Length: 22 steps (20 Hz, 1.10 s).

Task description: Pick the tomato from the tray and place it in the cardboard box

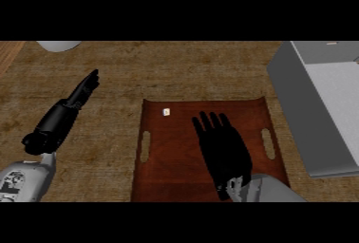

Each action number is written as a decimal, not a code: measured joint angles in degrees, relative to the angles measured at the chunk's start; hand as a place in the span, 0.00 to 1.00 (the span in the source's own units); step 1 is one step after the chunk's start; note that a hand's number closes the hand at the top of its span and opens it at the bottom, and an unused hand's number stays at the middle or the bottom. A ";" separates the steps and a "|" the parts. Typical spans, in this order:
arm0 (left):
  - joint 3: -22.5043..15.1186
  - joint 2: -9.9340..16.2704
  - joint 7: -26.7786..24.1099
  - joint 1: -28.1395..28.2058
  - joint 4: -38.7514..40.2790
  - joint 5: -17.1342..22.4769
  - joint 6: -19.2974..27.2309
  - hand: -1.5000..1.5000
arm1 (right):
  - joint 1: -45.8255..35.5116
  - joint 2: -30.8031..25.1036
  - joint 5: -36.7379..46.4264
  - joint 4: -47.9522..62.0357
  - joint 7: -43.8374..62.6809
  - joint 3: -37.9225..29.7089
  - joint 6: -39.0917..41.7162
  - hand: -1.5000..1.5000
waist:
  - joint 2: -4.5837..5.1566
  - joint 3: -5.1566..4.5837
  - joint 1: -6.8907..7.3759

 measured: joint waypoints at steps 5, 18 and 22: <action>0.72 -1.62 0.07 1.11 -1.36 -1.50 -1.00 0.50 | 2.75 0.88 3.32 1.00 -3.70 -2.00 0.93 0.00 | 0.01 0.00 -0.02; 3.43 -4.49 1.86 1.38 -3.23 -4.01 -3.49 0.50 | 5.94 4.28 12.43 8.26 -9.67 -6.00 0.13 0.00 | 0.01 0.01 -0.01; 3.89 -5.39 1.86 0.91 -2.38 -5.05 -3.97 0.50 | 7.15 3.68 13.53 10.87 -14.05 -8.27 -1.62 0.00 | 0.03 0.01 -0.04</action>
